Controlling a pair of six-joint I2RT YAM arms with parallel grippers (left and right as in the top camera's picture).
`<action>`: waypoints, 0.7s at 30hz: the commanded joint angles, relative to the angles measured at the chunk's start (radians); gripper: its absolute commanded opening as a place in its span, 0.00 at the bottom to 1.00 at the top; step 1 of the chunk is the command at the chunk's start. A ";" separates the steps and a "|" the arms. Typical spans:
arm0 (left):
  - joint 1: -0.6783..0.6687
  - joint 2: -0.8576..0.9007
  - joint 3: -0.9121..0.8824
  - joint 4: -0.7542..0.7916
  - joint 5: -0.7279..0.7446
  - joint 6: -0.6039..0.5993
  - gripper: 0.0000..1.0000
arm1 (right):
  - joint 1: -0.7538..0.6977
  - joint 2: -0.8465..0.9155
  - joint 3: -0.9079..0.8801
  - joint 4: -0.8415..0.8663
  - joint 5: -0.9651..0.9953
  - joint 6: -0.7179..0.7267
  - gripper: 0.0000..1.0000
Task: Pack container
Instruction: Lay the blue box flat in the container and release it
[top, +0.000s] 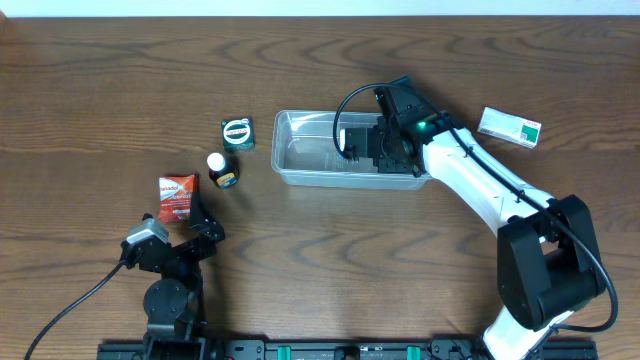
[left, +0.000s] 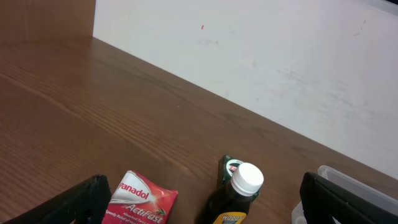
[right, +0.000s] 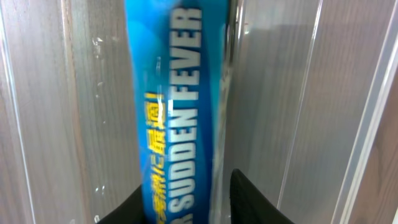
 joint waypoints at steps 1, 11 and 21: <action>0.005 -0.006 -0.023 -0.030 -0.009 0.018 0.98 | 0.015 0.001 -0.007 0.001 0.003 0.005 0.35; 0.005 -0.006 -0.023 -0.030 -0.009 0.018 0.98 | 0.078 -0.060 -0.004 0.013 0.003 0.036 0.57; 0.005 -0.006 -0.023 -0.030 -0.009 0.018 0.98 | 0.109 -0.263 -0.002 0.076 -0.025 0.162 0.78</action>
